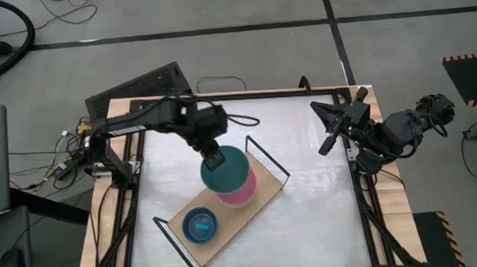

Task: Place and stack bowls onto a shelf
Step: Stack the green bowl on the top of light pink bowl on the shelf

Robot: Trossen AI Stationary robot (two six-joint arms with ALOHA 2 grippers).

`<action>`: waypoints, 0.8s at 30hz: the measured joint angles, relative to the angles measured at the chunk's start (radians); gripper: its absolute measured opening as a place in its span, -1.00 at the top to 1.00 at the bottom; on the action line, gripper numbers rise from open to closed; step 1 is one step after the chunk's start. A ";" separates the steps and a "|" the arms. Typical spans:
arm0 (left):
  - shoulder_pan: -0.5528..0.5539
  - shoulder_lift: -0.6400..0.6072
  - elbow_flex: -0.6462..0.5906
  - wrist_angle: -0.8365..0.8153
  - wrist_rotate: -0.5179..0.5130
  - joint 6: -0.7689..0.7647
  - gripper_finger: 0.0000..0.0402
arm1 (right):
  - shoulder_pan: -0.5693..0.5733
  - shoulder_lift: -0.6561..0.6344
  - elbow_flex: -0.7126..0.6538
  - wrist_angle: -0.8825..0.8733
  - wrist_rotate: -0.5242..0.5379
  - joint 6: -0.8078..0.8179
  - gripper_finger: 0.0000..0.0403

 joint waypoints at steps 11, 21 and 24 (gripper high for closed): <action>0.000 0.001 -0.269 0.222 0.068 0.045 1.00 | 0.034 0.000 0.000 -0.002 -0.001 0.005 0.80; -0.003 0.000 -0.304 0.307 0.060 0.037 1.00 | 0.041 0.000 0.000 -0.010 -0.001 0.000 0.80; -0.004 0.003 -0.304 0.333 0.061 0.045 1.00 | 0.041 0.000 0.000 -0.033 -0.001 0.014 0.80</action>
